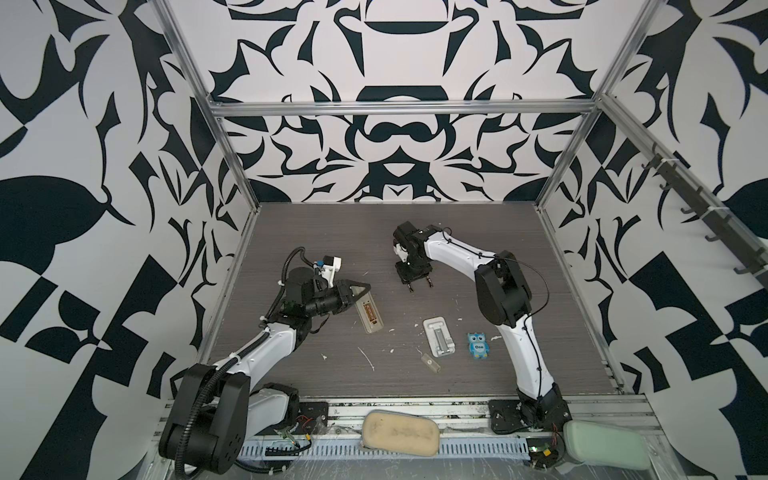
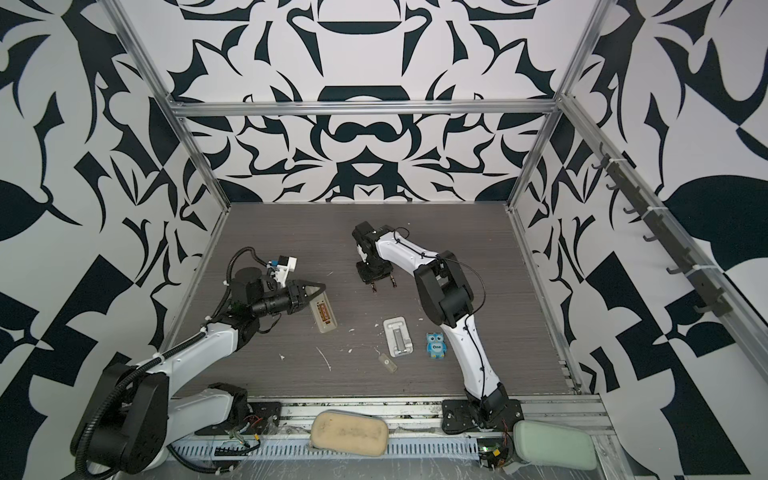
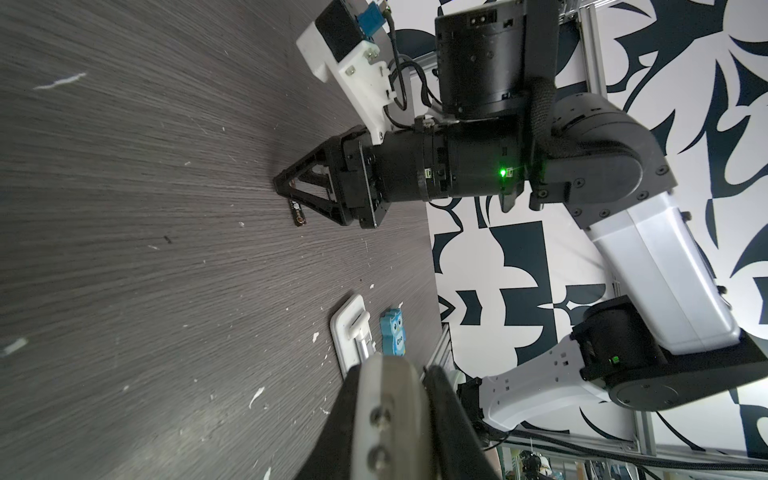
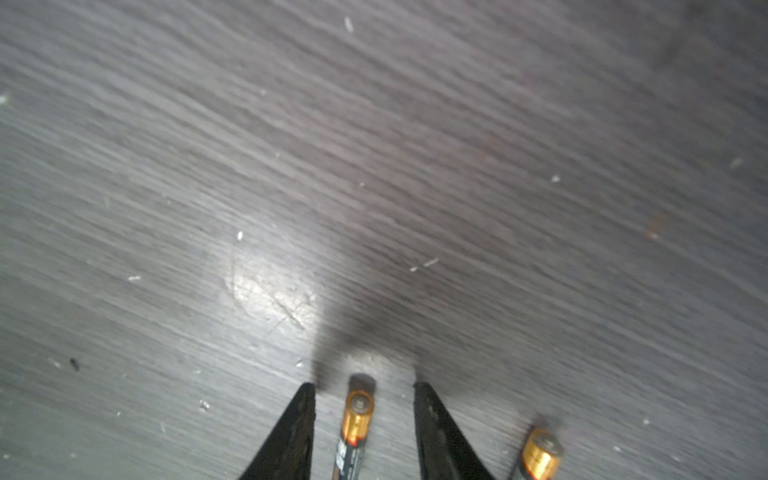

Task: Load the batteries into the remote control
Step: 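Lower the right gripper onto a gold-topped battery and close on it, then lift the battery with the right gripper and carry it to the remote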

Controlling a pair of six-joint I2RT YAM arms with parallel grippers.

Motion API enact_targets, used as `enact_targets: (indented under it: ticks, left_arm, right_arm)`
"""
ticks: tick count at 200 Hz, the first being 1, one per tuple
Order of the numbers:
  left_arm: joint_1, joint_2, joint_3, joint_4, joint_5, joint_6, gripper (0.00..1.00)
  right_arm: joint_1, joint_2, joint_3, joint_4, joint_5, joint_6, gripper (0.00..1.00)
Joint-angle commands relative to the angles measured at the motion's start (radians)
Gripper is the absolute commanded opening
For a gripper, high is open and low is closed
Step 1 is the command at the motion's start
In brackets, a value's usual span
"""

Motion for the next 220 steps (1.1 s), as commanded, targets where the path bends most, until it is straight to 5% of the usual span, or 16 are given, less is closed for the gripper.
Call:
enact_targets:
  ticks: [1,220]
  left_arm:
    - [0.004,-0.001,0.007,0.026,-0.006,0.006,0.0]
    - [0.005,0.003,0.034,-0.075,-0.057,0.048,0.0]
  right_arm:
    - [0.008,0.0,-0.005,-0.011,-0.01,0.011,0.38]
    - [0.018,-0.059,-0.095,0.017,-0.003,-0.035,0.0]
